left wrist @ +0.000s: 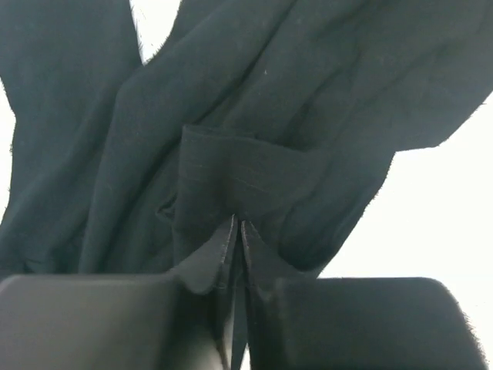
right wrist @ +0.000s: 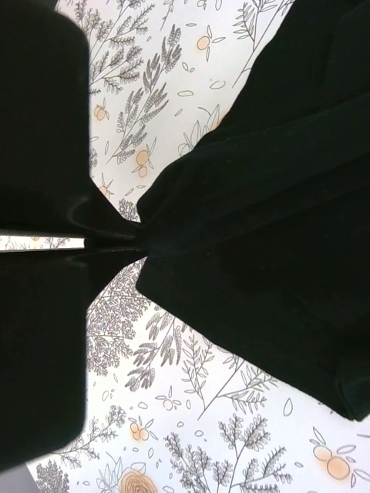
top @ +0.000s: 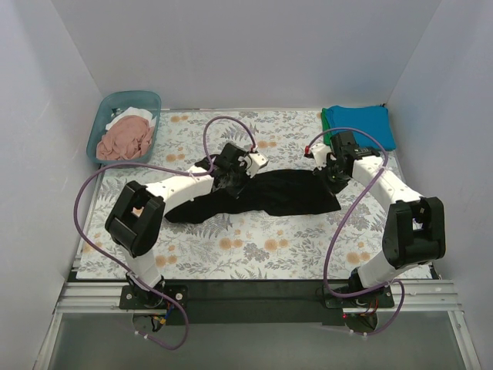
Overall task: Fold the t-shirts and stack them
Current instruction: Flatten the tshirt out
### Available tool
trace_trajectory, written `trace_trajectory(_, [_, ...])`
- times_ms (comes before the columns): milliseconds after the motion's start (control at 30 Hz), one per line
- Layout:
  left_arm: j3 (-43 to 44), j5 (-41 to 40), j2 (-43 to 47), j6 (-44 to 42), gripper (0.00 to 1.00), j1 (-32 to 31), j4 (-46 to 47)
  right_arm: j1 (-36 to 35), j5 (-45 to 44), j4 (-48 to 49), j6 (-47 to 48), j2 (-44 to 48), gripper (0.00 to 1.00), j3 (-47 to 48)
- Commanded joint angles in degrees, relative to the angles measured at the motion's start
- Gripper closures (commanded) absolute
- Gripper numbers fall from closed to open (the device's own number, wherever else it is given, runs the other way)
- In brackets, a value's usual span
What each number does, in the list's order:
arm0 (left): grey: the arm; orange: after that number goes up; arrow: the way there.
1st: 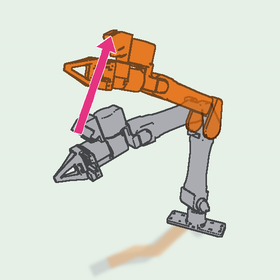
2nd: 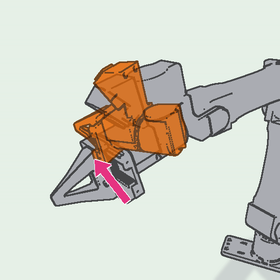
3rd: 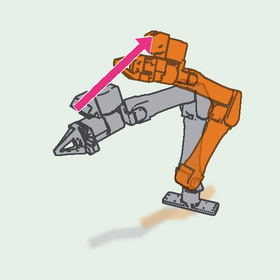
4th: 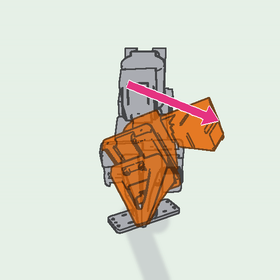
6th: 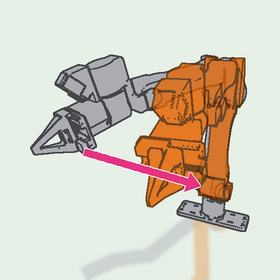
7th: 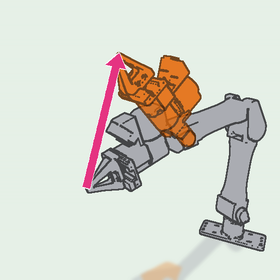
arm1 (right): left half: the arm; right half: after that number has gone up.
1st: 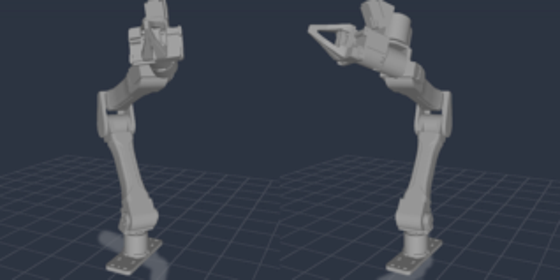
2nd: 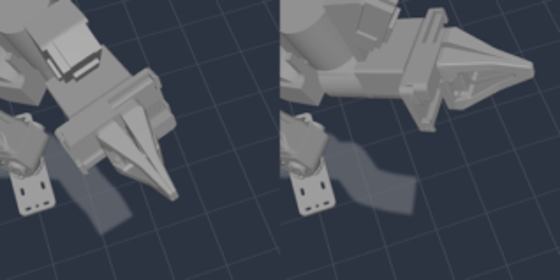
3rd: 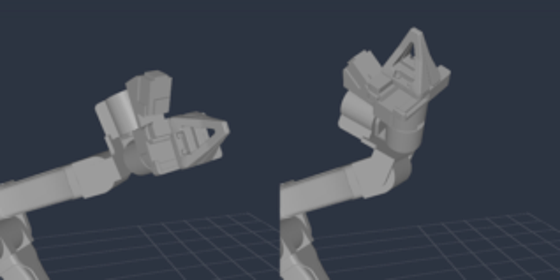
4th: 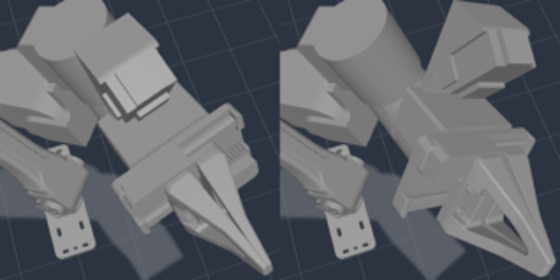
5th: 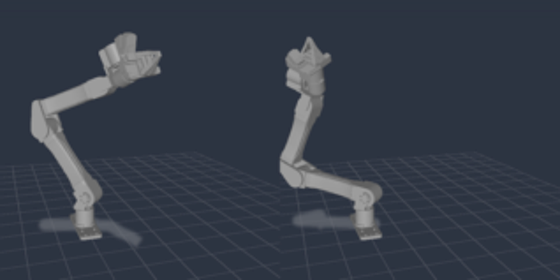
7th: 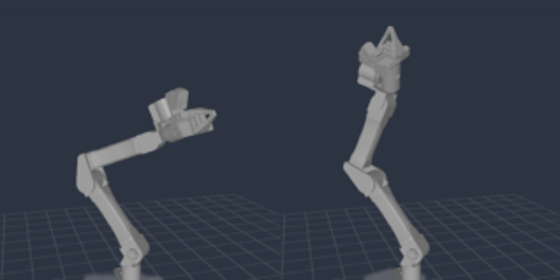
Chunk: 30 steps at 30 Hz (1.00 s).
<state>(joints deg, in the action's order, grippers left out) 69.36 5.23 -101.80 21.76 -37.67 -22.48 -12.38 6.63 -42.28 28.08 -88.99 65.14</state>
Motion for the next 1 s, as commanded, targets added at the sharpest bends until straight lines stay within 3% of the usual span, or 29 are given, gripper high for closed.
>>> trace_trajectory(0, [2.3,-0.4,5.8,-0.6,1.0,3.1,-1.3,1.0,0.5,-0.3,0.8,2.1,0.99,3.4])
trace_trajectory(200, [8.9,6.0,7.7,0.2,1.0,15.7,-5.6,2.5,0.8,-0.2,0.8,1.9,0.99,5.4])
trace_trajectory(367, [11.8,7.2,2.8,2.7,1.0,17.3,-4.9,2.5,3.6,-0.3,-0.6,0.7,0.99,5.3])
trace_trajectory(600, [19.3,16.5,-6.4,6.4,1.0,17.8,-7.2,2.5,4.4,-0.3,-1.0,0.0,0.99,4.7])
trace_trajectory(700, [20.9,18.4,-7.1,7.9,0.92,20.1,-7.9,2.5,4.1,-0.3,-0.7,0.5,0.99,3.9])
trace_trajectory(833, [21.3,18.5,-4.2,7.7,0.72,21.2,-9.2,2.5,4.4,-0.3,-0.6,0.5,0.99,3.1])
trace_trajectory(967, [19.8,19.7,-0.5,9.1,0.68,19.2,-9.2,2.5,4.6,-0.3,-0.6,-0.1,0.99,3.1])
